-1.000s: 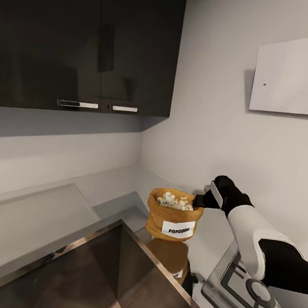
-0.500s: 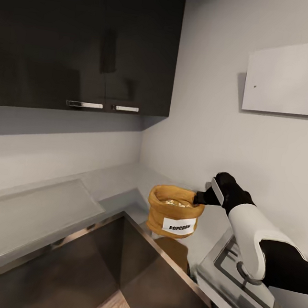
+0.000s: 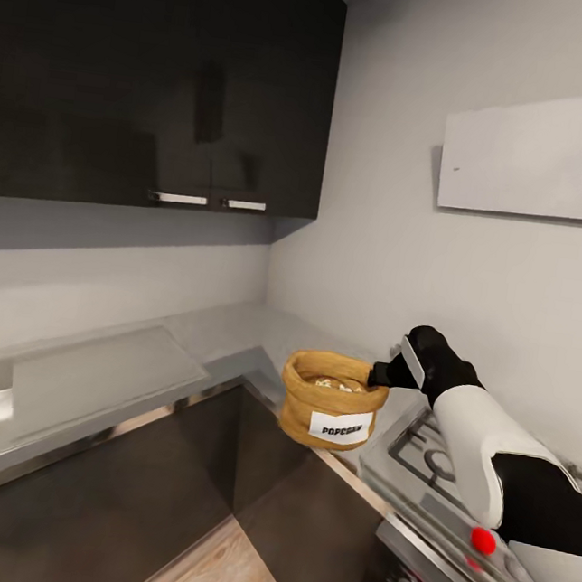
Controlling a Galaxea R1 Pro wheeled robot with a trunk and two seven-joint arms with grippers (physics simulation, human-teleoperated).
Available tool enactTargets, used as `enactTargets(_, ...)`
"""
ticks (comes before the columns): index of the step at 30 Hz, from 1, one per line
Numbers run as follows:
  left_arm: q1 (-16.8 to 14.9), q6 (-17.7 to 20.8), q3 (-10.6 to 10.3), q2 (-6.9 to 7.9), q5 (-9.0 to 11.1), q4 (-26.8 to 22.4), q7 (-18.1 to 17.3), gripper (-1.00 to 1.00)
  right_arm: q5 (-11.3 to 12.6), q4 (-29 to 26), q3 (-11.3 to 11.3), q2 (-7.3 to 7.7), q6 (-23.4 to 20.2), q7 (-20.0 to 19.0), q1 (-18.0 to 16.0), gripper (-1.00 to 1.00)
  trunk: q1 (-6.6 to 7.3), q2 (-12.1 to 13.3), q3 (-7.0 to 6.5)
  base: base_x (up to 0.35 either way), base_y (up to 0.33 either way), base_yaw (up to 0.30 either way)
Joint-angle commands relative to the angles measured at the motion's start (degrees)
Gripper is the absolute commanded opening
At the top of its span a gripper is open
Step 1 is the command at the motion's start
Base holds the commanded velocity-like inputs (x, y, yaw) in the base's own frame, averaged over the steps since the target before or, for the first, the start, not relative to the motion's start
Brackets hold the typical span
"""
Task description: In the kitchen, take the popcorn bag from the countertop, put it into the microwave, and heat it until the popcorn is cooked so the cooked popcorn ends up inside the bag.
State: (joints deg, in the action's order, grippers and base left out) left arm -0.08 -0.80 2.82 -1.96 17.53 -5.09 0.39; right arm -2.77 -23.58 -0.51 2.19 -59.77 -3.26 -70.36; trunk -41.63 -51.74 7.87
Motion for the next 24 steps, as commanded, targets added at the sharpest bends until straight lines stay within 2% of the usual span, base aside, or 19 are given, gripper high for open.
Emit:
enactTargets(1,0.0,-0.1,0.2,-0.05,0.6,0.0,0.0,1.00,-0.3,-0.1,-0.1,0.05,-0.2,-0.4,0.0,-1.00,0.02,-0.1,0.08,-0.346,0.000,0.000)
enactTargets(3,0.0,-0.1,0.2,-0.06,0.7,0.0,0.0,1.00,-0.3,-0.1,-0.1,0.09,-0.2,-0.3,0.0,-1.00,0.02,-0.1,0.08,-0.346,0.000,0.000)
enactTargets(4,0.0,-0.1,0.1,-0.77,0.7,0.1,0.0,1.00,-0.3,-0.1,-0.1,0.10,-0.2,-0.3,0.0,-1.00,0.02,-0.1,0.08,-0.347,0.000,0.000)
enactTargets(6,0.0,-0.1,0.1,-1.02,0.7,0.0,0.0,1.00,-0.3,-0.1,-0.2,0.10,-0.2,-0.3,0.0,-1.00,0.02,-0.1,0.08,-0.347,0.000,0.000)
enactTargets(14,0.0,-0.1,0.1,-0.94,0.8,0.1,0.0,1.00,-0.4,-2.4,-0.4,-0.05,-0.2,-0.3,0.0,-1.00,0.02,-0.1,0.08,-0.346,0.094,0.000)
enactTargets(19,0.0,-0.1,0.1,-0.94,0.8,0.1,0.0,1.00,-0.6,-2.4,-0.4,-0.62,-0.2,-0.2,0.0,-1.00,0.02,-0.1,0.08,-0.347,0.108,0.000)
enactTargets(24,0.0,0.0,-0.1,-0.94,0.8,0.2,0.0,1.00,-0.2,-1.6,-0.3,-0.32,-0.2,-0.2,0.0,-1.00,0.02,-0.1,0.08,-0.347,0.109,0.000)
